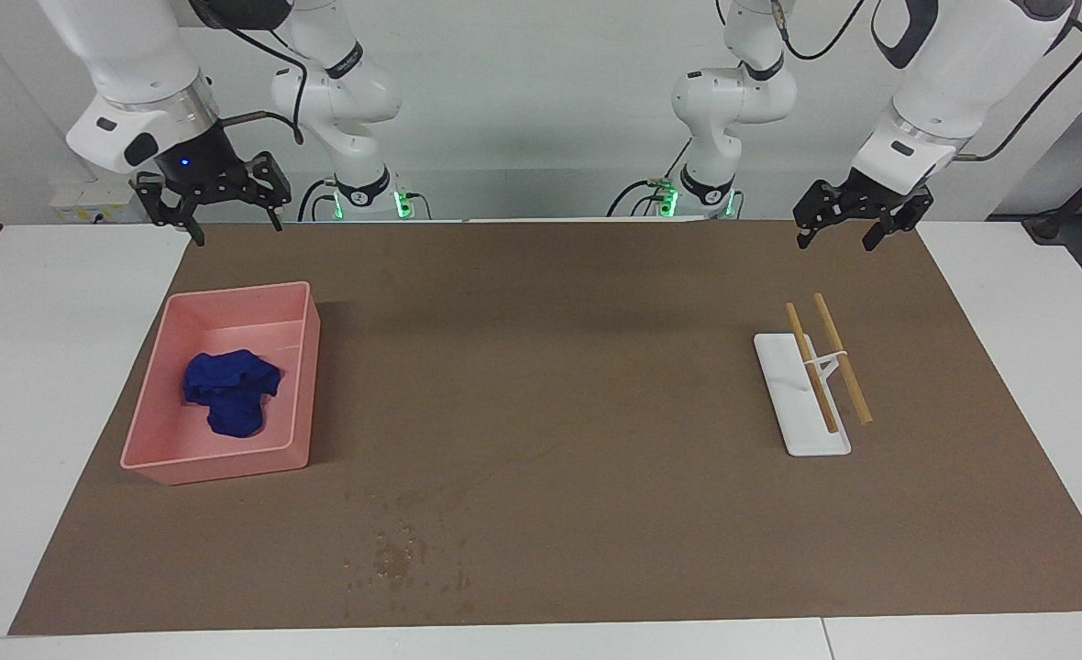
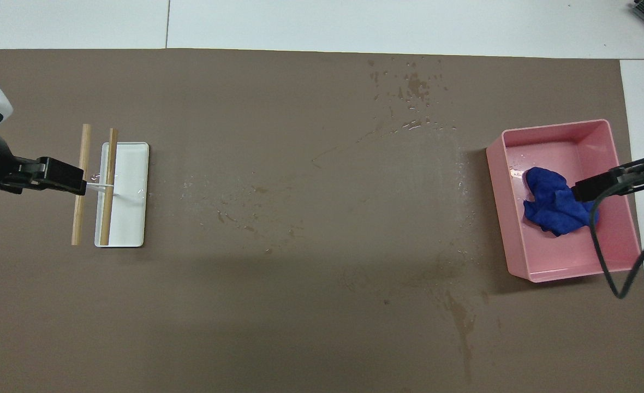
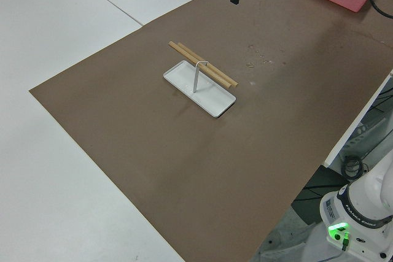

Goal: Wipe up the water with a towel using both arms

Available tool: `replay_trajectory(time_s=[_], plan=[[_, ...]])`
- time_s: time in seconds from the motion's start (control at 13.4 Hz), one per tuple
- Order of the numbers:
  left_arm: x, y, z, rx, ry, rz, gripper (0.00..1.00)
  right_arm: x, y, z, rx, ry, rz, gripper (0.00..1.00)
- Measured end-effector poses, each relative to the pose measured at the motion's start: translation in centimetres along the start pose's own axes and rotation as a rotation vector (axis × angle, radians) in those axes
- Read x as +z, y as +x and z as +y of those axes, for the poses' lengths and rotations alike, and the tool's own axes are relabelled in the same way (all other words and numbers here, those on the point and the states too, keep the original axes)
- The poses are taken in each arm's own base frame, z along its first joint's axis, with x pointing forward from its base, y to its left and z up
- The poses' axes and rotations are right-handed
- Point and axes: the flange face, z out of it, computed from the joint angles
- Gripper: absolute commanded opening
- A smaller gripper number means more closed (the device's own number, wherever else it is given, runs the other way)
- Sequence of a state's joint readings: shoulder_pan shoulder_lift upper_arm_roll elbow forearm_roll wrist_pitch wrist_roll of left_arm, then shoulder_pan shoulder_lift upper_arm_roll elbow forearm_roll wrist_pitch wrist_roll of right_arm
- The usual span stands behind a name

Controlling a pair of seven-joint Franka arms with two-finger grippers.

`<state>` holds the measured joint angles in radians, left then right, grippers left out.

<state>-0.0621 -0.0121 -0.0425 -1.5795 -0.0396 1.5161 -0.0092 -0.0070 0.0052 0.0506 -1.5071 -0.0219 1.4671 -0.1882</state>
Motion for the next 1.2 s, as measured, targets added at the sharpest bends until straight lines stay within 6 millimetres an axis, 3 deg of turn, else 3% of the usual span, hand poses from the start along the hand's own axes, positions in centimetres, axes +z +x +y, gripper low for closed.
replay_trajectory(time_s=[1.2], plan=[[0.00,0.00,0.00,0.000,0.000,0.000,1.00,-0.28,0.67,-0.73,0.004,0.013,0.034,1.00]])
